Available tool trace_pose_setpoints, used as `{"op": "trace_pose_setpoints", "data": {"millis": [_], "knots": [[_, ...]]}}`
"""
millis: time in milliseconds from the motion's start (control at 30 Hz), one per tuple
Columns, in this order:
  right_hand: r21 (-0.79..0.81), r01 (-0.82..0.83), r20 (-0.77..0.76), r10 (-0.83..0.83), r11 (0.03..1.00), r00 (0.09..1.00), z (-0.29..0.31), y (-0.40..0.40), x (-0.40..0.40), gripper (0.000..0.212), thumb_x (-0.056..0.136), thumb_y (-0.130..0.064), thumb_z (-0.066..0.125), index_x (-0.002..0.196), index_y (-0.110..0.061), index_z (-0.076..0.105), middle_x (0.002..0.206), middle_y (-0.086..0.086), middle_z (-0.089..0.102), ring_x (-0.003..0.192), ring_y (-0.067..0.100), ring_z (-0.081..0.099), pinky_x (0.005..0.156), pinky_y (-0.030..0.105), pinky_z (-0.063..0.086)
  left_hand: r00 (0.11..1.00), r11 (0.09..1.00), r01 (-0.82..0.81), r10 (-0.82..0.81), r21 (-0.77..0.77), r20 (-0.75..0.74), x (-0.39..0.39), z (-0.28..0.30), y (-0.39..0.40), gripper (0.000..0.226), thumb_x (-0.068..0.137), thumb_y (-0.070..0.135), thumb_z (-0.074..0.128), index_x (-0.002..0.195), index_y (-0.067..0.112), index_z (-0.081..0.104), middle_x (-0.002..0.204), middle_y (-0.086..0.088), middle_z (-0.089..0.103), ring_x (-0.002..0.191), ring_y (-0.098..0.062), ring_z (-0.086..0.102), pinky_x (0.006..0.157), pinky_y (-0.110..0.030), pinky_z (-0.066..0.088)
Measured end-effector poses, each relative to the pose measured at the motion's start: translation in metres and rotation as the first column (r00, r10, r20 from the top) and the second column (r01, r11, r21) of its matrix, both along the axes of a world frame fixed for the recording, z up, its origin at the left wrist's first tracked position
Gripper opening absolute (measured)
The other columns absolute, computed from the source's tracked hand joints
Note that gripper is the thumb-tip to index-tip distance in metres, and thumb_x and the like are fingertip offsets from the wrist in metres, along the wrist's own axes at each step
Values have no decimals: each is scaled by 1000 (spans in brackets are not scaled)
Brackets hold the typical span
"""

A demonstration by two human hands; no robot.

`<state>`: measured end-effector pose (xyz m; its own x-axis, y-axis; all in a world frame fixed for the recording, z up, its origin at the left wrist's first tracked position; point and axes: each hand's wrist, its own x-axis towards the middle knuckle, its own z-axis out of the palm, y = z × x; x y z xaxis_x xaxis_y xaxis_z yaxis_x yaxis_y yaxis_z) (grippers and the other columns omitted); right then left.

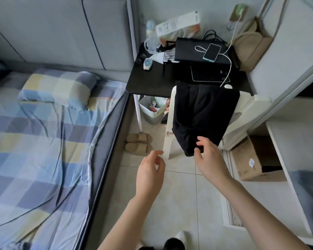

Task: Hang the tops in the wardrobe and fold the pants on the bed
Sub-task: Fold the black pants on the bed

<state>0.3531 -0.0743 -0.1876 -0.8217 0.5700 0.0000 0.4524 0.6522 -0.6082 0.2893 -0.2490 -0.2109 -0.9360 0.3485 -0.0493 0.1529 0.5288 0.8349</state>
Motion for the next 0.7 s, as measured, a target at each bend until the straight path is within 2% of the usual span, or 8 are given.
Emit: {"op": "trace_pose_setpoints", "data": {"millis": [167,300,367,433,467,533,633,700], "knots": [[53,48,-66,-44,997,997,23,30,-28,40,96,-16,50,134,-8,46,124,4,58,119,24,49,96,35,43,998,997,66,-65,41,-22,-50,20,31,19,96,20,52,111,24,62,89,9,62,85,-11,59,79,-29,50],[80,117,-80,-111,990,991,35,85,-53,43,96,-19,51,137,-9,42,131,5,54,121,24,49,94,30,41,991,991,129,-130,44,17,-81,33,78,26,95,17,51,118,24,58,89,10,63,85,-13,60,77,-30,51],[16,199,-73,-198,980,978,35,119,-67,47,96,-19,51,140,-8,39,136,7,49,125,23,46,95,26,36,989,988,145,-146,43,28,-99,34,106,30,94,16,51,121,24,57,99,10,65,92,-12,62,81,-31,52],[-97,273,-54,-279,957,959,30,154,-77,48,96,-20,52,140,-8,39,137,9,47,127,25,46,98,29,38,992,993,108,-110,47,59,-115,31,137,35,94,16,51,128,23,53,119,7,61,107,-12,59,91,-33,51],[-138,297,-51,-306,945,951,27,173,-82,45,94,-20,53,136,-8,43,131,9,51,123,26,50,96,31,42,995,996,74,-77,43,69,-122,31,155,40,93,16,53,132,21,49,129,5,55,114,-13,55,96,-32,48],[-224,305,-41,-321,926,946,20,200,-84,33,92,-18,55,124,-11,54,112,4,61,108,22,58,84,30,46,989,998,-45,38,48,140,-132,26,180,52,92,16,58,140,18,39,140,2,42,120,-15,49,96,-29,43],[-354,306,30,-316,884,948,10,217,-85,23,92,-24,58,113,-15,57,103,-2,62,96,15,57,79,26,40,916,980,-196,171,31,364,-146,14,200,62,91,22,64,144,13,33,135,0,45,115,-18,49,90,-29,41],[-418,337,104,-324,844,940,2,229,-92,29,89,-35,61,109,-15,54,101,-2,61,95,17,58,77,28,40,876,985,-169,170,-42,451,-157,0,214,50,91,28,63,134,11,44,118,0,56,101,-19,54,82,-31,43]]}}
